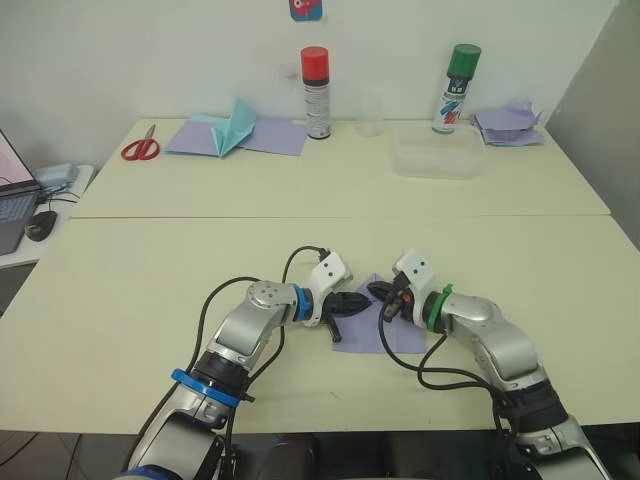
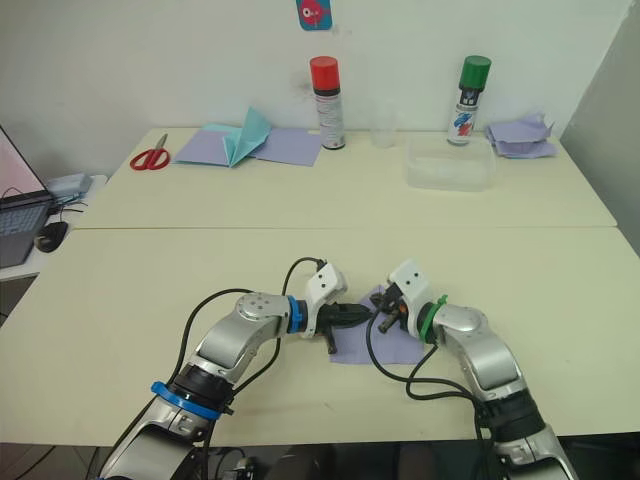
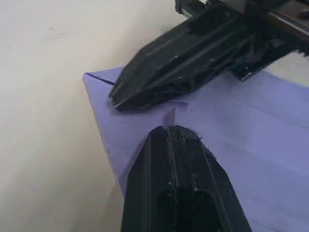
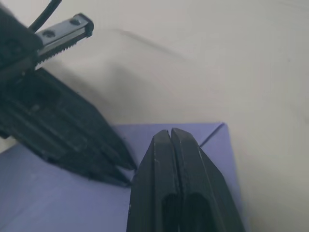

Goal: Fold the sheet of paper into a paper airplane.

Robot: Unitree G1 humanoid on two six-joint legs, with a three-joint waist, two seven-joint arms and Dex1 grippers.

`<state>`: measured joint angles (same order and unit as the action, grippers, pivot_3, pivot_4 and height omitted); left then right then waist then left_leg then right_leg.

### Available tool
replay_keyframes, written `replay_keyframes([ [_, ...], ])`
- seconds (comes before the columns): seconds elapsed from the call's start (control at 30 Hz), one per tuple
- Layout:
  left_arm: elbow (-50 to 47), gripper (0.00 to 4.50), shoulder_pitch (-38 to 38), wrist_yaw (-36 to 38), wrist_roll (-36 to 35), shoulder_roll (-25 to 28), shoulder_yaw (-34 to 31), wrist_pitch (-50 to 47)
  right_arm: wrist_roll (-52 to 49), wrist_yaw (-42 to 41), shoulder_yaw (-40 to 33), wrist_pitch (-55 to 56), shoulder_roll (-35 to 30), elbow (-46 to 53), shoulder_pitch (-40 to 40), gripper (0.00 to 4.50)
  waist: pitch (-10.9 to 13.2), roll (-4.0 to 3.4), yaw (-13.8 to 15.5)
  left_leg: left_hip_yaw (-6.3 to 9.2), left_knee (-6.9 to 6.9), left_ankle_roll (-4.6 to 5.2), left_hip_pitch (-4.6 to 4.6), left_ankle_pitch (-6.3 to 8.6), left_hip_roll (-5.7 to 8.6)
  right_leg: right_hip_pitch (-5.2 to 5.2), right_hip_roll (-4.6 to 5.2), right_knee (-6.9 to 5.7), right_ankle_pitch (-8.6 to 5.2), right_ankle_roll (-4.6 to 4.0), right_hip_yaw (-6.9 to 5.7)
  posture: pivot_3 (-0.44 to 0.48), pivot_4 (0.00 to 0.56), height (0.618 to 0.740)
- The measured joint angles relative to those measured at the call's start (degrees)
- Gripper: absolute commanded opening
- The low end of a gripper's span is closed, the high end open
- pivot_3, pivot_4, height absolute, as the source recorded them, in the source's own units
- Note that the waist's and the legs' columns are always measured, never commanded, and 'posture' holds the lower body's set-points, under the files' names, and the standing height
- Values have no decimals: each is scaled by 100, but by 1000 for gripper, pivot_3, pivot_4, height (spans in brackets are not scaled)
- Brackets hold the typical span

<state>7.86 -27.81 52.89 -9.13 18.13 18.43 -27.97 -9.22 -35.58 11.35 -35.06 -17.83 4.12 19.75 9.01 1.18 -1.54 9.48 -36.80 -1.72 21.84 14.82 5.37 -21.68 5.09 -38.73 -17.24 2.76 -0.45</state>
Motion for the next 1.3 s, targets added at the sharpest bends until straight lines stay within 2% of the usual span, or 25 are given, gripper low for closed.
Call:
replay_keyframes([
  [0.27, 14, 21, -3, 1, 26, 4, 1, 18, 124, 170, 1, 207, 202, -674, 397, 0, 0, -2, -3, -1, -1, 1, -4, 0, -2, 0, -1, -5, 0, 0, 1, 0, 150, 740],
  [0.53, -52, 21, 116, -24, 39, 69, -7, 216, 131, 182, 29, 325, 254, -764, 411, 0, -2, -5, -19, -2, -1, 1, -8, 0, -4, 0, -1, -11, 0, 0, 2, 0, 150, 740],
  [0.57, -81, 526, 155, -19, 12, 71, -41, 237, 132, 184, 39, 329, 256, -758, 408, 0, -3, -5, -21, -2, -1, 1, -8, 0, -4, -2, -1, -11, 0, 0, 2, 0, 150, 740],
  [0.63, -234, 1014, 298, 46, -123, 168, -130, 197, 132, 191, 54, 337, 260, -741, 401, 0, -3, -6, -28, -1, 1, 1, -8, 0, -4, -7, -1, -13, 0, 0, 1, 0, 150, 740],
  [0.87, -1339, 3281, 588, 14, -890, 747, -1043, -598, 139, 195, 48, 361, 243, -728, 351, 0, -1, -8, -14, 0, 3, 2, -7, 1, -1, -8, 0, -11, 0, -1, 4, 0, 150, 740],
  [1.0, -1217, 3281, 500, -445, -1045, 398, -1436, -686, 143, 195, 41, 362, 225, -725, 342, 0, -2, -7, -3, 1, -1, 2, -7, 1, -2, -5, 0, -11, 0, -1, 0, 0, 150, 740],
  [1.13, -886, 2377, 331, -800, -998, -58, -1384, -487, 142, 181, 70, 368, 223, -696, 336, 0, -2, -6, -4, -4, -2, -5, -6, -3, -2, -5, 0, -12, 0, -1, 3, 0, 150, 740],
  [1.3, -667, 797, 343, -852, -790, -208, -969, -252, 140, 170, 96, 367, 221, -672, 334, 0, -2, -6, -8, -6, 0, -22, -6, -9, -3, -7, 0, -12, 1, -1, 3, 0, 150, 740],
])
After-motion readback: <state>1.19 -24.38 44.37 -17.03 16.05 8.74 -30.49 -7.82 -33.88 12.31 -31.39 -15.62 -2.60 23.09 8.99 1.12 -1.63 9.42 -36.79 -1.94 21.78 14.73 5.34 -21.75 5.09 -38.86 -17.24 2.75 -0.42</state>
